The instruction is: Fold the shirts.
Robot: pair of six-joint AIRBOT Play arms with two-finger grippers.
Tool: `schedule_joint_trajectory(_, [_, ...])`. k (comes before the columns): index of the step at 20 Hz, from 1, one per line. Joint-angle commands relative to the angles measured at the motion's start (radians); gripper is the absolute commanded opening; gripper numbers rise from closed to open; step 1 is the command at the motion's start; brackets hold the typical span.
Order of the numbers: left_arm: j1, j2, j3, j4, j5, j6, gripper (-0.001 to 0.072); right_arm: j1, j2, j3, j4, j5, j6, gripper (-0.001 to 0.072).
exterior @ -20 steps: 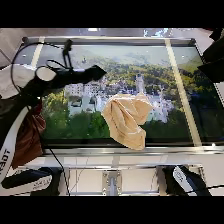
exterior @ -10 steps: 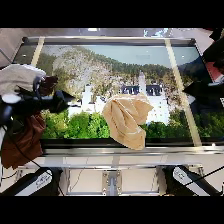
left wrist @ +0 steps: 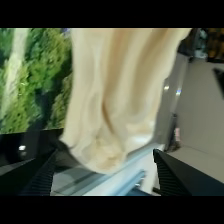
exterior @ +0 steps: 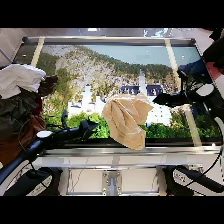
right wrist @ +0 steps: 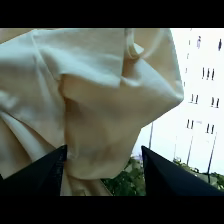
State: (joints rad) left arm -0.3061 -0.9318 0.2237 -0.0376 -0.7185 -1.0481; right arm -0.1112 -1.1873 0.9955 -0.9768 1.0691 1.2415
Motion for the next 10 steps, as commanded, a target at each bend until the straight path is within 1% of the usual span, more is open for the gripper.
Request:
schedule_joint_trajectory(1, [-0.242, -0.001, -0.017, -0.088, 0.261, 0.017, 0.0705, 0.086, -0.016, -0.016, 0.005, -0.107, -0.001, 0.0526])
schedule_joint_trajectory(3, [-0.302, -0.044, 0.014, -0.099, 0.267, 0.017, 0.0705, 0.089, -0.016, -0.016, 0.005, -0.105, -0.001, 0.0526])
schedule_joint_trajectory(6, [-0.347, -0.156, 0.087, -0.099, 0.259, 0.017, 0.0705, 0.088, -0.016, -0.016, 0.004, -0.099, -0.001, 0.0526])
schedule_joint_trajectory(10, [-0.361, -0.309, 0.182, -0.098, 0.19, 0.016, 0.0705, 0.088, -0.016, -0.016, 0.003, -0.093, -0.001, 0.0526])
